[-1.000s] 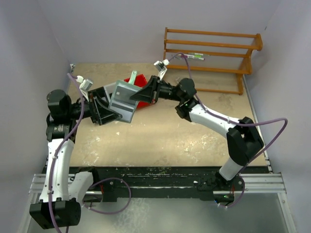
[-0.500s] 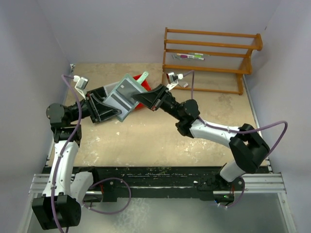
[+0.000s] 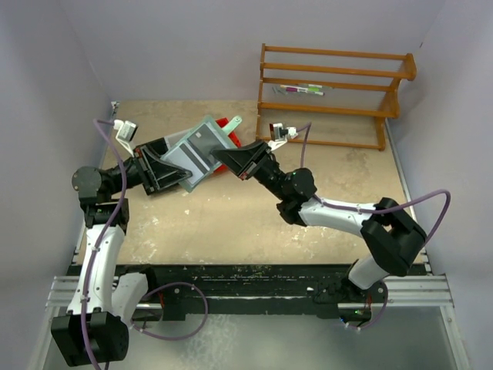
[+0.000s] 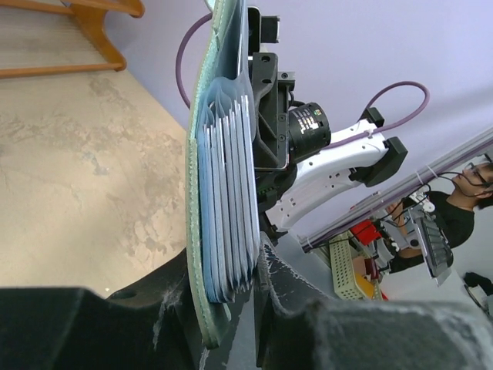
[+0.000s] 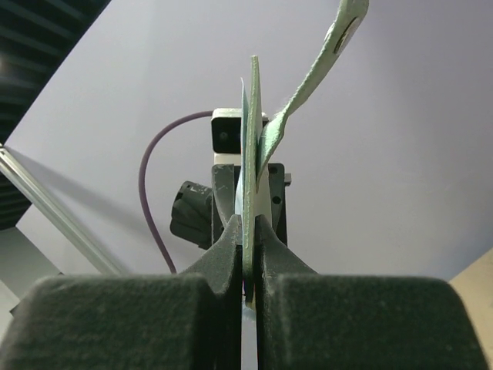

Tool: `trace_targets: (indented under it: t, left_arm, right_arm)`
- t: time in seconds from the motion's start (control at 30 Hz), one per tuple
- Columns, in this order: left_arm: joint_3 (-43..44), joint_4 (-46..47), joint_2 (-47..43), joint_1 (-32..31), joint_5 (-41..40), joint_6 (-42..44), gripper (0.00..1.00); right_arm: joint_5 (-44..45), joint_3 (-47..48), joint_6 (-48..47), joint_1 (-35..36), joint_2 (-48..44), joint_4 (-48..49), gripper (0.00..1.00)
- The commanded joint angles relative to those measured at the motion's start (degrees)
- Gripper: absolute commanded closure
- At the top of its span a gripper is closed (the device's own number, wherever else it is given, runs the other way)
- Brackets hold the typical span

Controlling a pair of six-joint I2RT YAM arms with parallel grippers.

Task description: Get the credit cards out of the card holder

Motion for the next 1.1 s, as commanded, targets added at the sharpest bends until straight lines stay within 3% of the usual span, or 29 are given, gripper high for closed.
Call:
trace_targets:
  t: [0.0, 0.13, 0.3, 0.4, 0.47, 0.53, 0.67, 0.8, 0.93, 1.07]
  left_arm:
    - [1.38, -1.99, -0.23, -0.17, -0.2, 2.62, 0.86]
    - [3.69, -9.11, -0.11, -0.17, 0.9, 7.85, 0.91]
    - [9.32, -26.7, 0.92, -0.17, 3.13, 21.05, 0.92]
    - [15.32, -45.92, 2.84, -0.17, 2.93, 36.92, 0.92]
    - [18.59, -56.77, 4.45, -0.18, -0.15, 46.4, 0.93]
    - [21.76, -67.04, 7.1, -0.17, -2.84, 55.63, 0.93]
    - [23.62, -73.93, 11.22, -0.17, -5.59, 61.66, 0.94]
    - [24.43, -76.28, 12.78, -0.17, -7.09, 64.84, 0.95]
    - [24.73, -77.38, 12.94, -0.17, -3.65, 66.21, 0.96]
    - [25.25, -79.53, 13.24, -0.15, 0.58, 68.13, 0.98]
  right_arm:
    - [0.4, -1.28, 2.11, 0.16, -1.82, 6.28, 0.99]
    - [-7.26, -0.86, 4.7, -4.16, -3.2, -1.4, 0.64]
    - [-19.41, 1.98, 5.7, -15.0, -6.05, -21.51, 0.4]
    - [-17.42, 4.16, -7.88, -20.1, -12.61, -42.26, 0.36]
    - [-8.4, 11.28, -22.03, -20.29, -17.14, -59.53, 0.35]
    - [-4.13, 14.77, -27.57, -20.1, -19.67, -70.42, 0.38]
    - [-12.03, 15.37, -28.42, -18.25, -21.23, -67.42, 0.42]
    - [-20.99, 19.9, -29.33, -12.69, -17.06, -64.5, 0.41]
    - [-34.43, 24.86, -27.37, -9.92, -9.49, -60.8, 0.4]
    - [-41.75, 26.76, -23.63, -9.75, -3.89, -57.78, 0.42]
